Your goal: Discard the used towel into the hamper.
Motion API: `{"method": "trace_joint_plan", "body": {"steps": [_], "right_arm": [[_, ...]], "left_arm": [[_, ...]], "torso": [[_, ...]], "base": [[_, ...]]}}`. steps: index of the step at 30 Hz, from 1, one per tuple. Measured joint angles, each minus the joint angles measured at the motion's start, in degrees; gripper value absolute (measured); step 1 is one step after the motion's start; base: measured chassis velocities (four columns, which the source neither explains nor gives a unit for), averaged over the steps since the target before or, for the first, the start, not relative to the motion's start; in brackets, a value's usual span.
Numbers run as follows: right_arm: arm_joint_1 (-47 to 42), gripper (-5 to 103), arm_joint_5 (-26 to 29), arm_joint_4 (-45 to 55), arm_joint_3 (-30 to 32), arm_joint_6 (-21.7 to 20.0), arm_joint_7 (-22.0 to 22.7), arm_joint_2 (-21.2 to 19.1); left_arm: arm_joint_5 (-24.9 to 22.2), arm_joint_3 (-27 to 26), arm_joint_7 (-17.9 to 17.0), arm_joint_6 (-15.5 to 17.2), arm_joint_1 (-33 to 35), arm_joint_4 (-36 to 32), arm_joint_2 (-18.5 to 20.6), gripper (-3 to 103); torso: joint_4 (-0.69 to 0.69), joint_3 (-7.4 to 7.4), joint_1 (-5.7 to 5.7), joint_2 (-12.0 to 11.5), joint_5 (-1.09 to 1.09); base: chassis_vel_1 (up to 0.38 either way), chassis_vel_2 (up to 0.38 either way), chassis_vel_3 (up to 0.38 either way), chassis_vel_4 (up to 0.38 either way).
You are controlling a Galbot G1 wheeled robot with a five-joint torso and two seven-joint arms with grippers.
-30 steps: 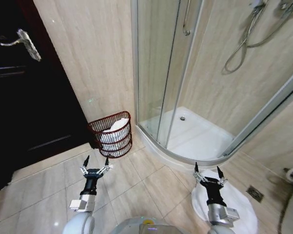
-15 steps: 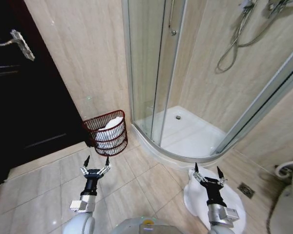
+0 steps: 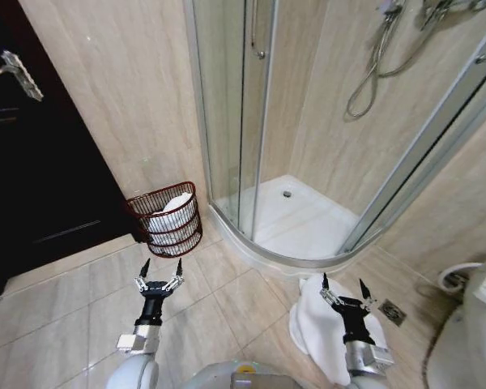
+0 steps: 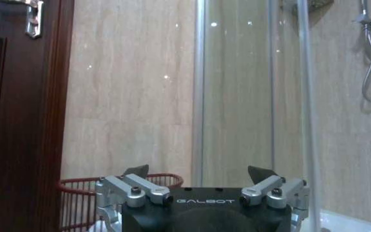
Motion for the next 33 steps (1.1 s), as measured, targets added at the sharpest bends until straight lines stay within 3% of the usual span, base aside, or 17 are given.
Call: {"method": "trace_joint_plan", "body": {"steps": [10,12,20,23,27,33], "right_arm": [[1.61,100,2.18,-5.64,3.02,-3.55,-0.61,-2.23],[2.02,100,6.69,-9.28,5.69,-6.11,-5.01,-4.76],[5.01,100,8.75,-18.77,6.45,-8.91,-12.36,-5.64],[8.05,100,9.32,-24.95,5.88,-11.89,-19.54,-5.06],[13.33,100,6.93,-30.77,5.64,-14.54,-22.80,-4.19],[18.65,100,3.85,-36.59,5.23,-17.84,-22.69,-3.38]], "left_arm": [[0.23,0.07,0.09,0.75,-0.53,0.19,-0.49,100],[0.19,-0.23,-0.44,1.35,-0.48,-0.55,-0.57,100],[2.07,-0.24,-1.29,1.88,0.25,-1.92,-0.63,100],[2.53,0.36,-1.73,1.94,0.64,-1.31,-0.82,100],[2.56,0.48,-1.88,1.72,0.76,-1.26,-0.95,100],[2.68,0.45,-1.97,1.51,0.69,-1.29,-0.95,100]], "torso": [[0.01,0.02,0.02,0.00,0.00],[0.00,0.02,0.01,0.00,-0.04],[-0.01,0.01,0.01,0.01,-0.02],[-0.01,0.02,0.01,0.02,-0.02],[-0.01,0.02,0.01,0.02,-0.02],[0.01,0.02,0.01,0.01,-0.03]], "base": [[-0.109,-0.110,0.111,0.080],[0.027,0.011,-0.027,0.001],[0.020,0.008,-0.021,-0.005],[0.000,0.000,0.000,0.000],[0.000,0.000,0.000,0.000],[0.000,0.000,0.000,0.000]]}}
